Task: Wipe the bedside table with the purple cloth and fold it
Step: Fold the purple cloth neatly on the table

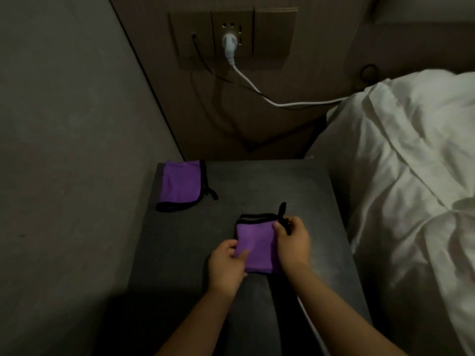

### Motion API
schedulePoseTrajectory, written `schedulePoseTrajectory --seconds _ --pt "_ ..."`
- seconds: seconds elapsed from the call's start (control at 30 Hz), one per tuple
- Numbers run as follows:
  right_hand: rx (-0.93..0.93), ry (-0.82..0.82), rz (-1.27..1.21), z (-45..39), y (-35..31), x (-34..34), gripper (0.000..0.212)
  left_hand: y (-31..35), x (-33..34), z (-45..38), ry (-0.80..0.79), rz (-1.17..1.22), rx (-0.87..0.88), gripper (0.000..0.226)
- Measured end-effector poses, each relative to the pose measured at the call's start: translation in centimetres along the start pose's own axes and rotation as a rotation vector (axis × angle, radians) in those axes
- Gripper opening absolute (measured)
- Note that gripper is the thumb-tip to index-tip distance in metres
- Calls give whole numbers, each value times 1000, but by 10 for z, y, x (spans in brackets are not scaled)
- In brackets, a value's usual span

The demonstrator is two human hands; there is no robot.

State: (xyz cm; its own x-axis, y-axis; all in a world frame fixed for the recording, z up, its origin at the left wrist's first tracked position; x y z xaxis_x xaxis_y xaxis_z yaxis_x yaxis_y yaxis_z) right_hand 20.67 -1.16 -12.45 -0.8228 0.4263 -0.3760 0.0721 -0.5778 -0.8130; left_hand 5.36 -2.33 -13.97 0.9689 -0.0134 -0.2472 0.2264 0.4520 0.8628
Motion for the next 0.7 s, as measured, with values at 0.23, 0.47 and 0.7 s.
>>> schedulePoseTrajectory --seconds 0.23,0.47,0.7 --pt "-92 65 250 -13 -16 13 19 30 -19 -40 94 -272 240 14" --pt "-186 66 258 -49 -59 33 20 56 -11 -78 28 -231 91 30" --pt "-127 -52 -43 -64 -72 47 2 80 -5 -99 -82 -3 37 10"
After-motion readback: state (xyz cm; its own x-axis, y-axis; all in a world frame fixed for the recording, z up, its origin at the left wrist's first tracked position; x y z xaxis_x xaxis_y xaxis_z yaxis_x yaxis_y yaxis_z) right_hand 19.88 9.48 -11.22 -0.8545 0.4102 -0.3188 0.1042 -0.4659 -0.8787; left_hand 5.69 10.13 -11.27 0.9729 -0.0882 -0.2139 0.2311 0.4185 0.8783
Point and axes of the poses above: each hand's wrist, its own z-axis away from the middle knuckle, its own x-axis out of the palm, y = z × x, the point moved 5 cm from there along -z, towards the middle knuckle, and after that the axes turned 12 degrees about x, right-handed, at the moved point
